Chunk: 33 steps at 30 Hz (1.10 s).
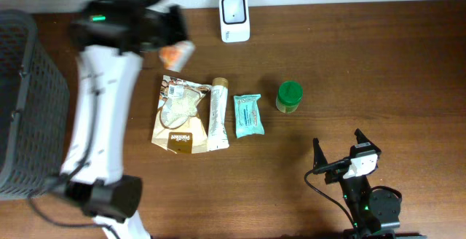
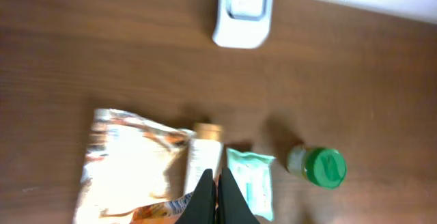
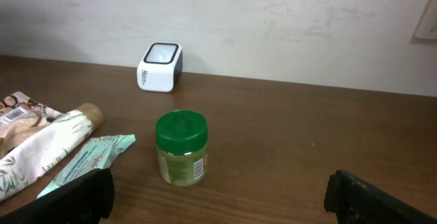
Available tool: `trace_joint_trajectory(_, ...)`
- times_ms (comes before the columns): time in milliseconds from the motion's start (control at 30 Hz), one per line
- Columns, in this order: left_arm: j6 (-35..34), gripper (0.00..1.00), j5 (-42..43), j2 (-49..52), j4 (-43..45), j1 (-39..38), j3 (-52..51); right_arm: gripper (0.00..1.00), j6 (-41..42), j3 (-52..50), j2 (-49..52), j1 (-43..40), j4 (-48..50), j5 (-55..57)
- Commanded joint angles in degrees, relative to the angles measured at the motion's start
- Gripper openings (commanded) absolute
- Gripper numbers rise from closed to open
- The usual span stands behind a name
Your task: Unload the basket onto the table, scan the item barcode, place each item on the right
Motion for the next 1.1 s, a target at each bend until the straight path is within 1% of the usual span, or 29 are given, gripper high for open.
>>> trace_joint_trajectory(0, -8.31, 0.0, 0.35, 5.81, 4.28, -6.32, -5.57, 0.98, 0.24, -0.48, -0.28, -0.11, 0.0, -0.33)
trace_joint_trajectory(100, -14.93, 0.0, 0.46, 9.92, 5.73, -11.13, -7.15, 0.98, 0.24, -0.48, -0.28, -0.09, 0.0, -0.33)
trace_joint_trajectory(200, -18.67, 0.0, 0.44, 12.76, 6.47, -14.69, -7.15, 0.98, 0.24, -0.48, -0.28, -0.09, 0.0, -0.33)
trace_joint_trajectory(233, -21.79, 0.0, 0.39, 13.57, 6.56, -15.87, -7.15, 0.98, 0.24, -0.48, -0.28, -0.09, 0.0, -0.33)
trace_joint_trajectory(300, -27.8, 0.0, 0.31, 14.58, 6.69, -17.42, -7.15, 0.98, 0.24, -0.48, -0.28, -0.09, 0.0, -0.31)
trace_joint_trajectory(400, -31.71, 0.0, 0.28, 14.82, 6.69, -17.75, -7.15, 0.98, 0.24, -0.48, -0.28, -0.11, 0.0, -0.33)
trace_joint_trajectory(500, -33.9, 0.0, 2.82, 14.82, 6.54, -17.25, -7.15, 0.98, 0.28, -0.48, -0.28, -0.07, 3.48, -0.76)
trace_joint_trajectory(567, -34.01, 0.0, 6.58, 14.82, 6.56, -16.0, -7.15, 0.98, 0.26, -0.48, -0.28, -0.04, 6.69, -3.76)
trace_joint_trajectory(633, -34.27, 0.0, 8.9, 14.82, 6.56, -14.93, -7.15, 0.98, 1.2, -0.48, -0.28, -0.04, 6.75, -6.56)
trace_joint_trajectory(733, -36.37, 0.0, 9.84, 14.82, 6.51, -13.2, -7.15, 0.98, 4.52, -0.48, -0.28, -0.04, 7.69, -11.58)
trace_joint_trajectory(833, -38.64, 0.0, 11.19, 14.8, 6.27, -10.36, -7.15, 0.98, 10.88, -0.33, -0.28, -0.04, 10.36, -16.55)
trace_joint_trajectory(933, -38.71, 0.0, 14.21, 14.8, 5.9, -8.37, -7.15, 0.98, 13.11, 2.23, 0.92, -0.04, 7.87, -19.96)
trace_joint_trajectory(1067, -38.69, 0.0, 14.14, 14.8, 4.37, -7.67, -7.15, 0.98, 13.4, 11.54, 8.7, -0.07, 0.79, -19.87)
